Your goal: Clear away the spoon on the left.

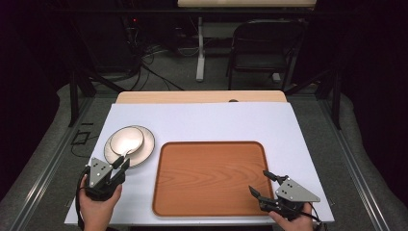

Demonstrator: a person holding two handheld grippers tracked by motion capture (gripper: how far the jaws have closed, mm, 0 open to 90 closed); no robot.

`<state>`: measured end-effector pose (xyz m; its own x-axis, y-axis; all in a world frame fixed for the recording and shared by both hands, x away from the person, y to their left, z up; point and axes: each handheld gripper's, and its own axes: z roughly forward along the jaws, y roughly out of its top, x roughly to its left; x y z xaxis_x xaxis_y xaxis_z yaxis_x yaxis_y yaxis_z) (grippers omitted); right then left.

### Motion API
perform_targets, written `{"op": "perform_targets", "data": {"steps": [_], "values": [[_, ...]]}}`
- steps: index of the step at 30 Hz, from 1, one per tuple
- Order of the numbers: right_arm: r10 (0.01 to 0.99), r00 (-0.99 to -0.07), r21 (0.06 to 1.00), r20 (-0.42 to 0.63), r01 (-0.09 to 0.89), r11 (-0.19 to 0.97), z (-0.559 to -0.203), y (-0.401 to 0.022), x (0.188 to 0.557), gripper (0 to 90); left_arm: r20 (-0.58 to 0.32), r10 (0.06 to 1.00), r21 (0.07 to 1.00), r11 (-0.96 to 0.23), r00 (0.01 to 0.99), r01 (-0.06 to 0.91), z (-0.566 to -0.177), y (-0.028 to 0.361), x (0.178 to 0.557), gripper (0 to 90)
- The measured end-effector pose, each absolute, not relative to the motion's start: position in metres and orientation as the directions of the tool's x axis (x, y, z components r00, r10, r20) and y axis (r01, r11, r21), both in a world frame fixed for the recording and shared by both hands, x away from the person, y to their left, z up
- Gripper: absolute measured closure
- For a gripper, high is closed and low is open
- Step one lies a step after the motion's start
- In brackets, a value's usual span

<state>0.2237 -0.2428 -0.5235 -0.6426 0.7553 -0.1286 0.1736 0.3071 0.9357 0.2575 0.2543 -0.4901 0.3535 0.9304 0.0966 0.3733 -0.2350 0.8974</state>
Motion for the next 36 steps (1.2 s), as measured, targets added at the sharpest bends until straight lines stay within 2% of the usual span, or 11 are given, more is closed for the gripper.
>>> {"op": "perform_targets", "data": {"steps": [4,12,15,18,25,36], "values": [[0.755,-0.644,0.935,-0.127,0.176,0.308,-0.524,-0.243,0.224,30.9,0.052,0.938,0.897,-0.195,0.343,0.397,-0.486,0.252,0.263,77.2],[0.754,-0.644,0.934,-0.130,0.176,0.312,-0.524,-0.243,0.224,30.9,0.069,0.940,0.890,-0.209,0.334,0.405,-0.486,0.248,0.272,80.6],[0.754,-0.644,0.933,-0.129,0.180,0.313,-0.524,-0.243,0.225,30.9,0.060,0.942,0.885,-0.203,0.330,0.419,-0.488,0.247,0.277,87.1],[0.754,-0.644,0.932,-0.130,0.179,0.314,-0.524,-0.243,0.225,30.9,0.053,0.949,0.880,-0.192,0.312,0.435,-0.489,0.246,0.280,90.0],[0.755,-0.643,0.932,-0.130,0.180,0.314,-0.524,-0.243,0.225,30.9,0.030,0.964,0.867,-0.156,0.263,0.472,-0.493,0.250,0.285,90.0],[0.756,-0.642,0.932,-0.130,0.182,0.315,-0.524,-0.244,0.225,30.9,0.041,0.975,0.852,-0.148,0.218,0.502,-0.498,0.262,0.288,90.0]]}}
